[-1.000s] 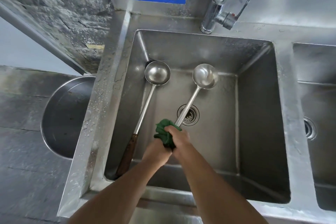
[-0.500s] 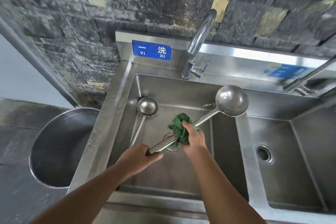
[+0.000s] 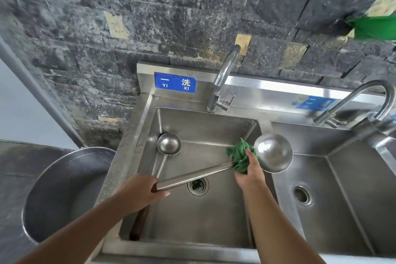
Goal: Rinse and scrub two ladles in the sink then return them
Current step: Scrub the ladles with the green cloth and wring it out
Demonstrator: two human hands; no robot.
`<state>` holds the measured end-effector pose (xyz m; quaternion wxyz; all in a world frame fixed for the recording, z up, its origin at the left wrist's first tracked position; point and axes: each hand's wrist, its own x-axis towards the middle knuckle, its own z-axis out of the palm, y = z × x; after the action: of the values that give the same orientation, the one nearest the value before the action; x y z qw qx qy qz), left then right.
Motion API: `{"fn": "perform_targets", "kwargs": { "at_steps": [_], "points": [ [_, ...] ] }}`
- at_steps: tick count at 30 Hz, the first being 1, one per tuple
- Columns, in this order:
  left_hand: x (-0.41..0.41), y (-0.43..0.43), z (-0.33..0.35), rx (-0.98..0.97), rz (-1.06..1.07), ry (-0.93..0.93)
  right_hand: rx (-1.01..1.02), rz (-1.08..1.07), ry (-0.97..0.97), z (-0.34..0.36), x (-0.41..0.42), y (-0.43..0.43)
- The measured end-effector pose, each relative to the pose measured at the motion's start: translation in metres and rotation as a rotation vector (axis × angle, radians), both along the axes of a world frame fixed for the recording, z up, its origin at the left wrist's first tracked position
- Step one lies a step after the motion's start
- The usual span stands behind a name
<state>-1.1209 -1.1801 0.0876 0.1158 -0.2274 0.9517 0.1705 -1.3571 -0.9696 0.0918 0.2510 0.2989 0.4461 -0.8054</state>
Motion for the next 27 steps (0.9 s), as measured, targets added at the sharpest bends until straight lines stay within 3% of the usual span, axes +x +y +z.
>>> {"fn": "perform_targets", "kwargs": {
  "at_steps": [11,16,21,27],
  "points": [
    [-0.02,0.008,0.031,-0.27,0.096,0.109,-0.175,0.148,0.115,0.005,0.034,-0.047],
    [-0.04,0.023,0.038,-0.353,0.083,0.22,-0.263,0.285,0.218,0.013,0.059,-0.068],
    [-0.054,0.025,0.036,-0.459,-0.022,0.329,-0.261,0.314,0.184,0.01,0.083,-0.083],
    [-0.058,0.039,0.041,-0.393,-0.082,0.272,-0.204,0.342,0.196,-0.001,0.084,-0.071]
  ]
}}
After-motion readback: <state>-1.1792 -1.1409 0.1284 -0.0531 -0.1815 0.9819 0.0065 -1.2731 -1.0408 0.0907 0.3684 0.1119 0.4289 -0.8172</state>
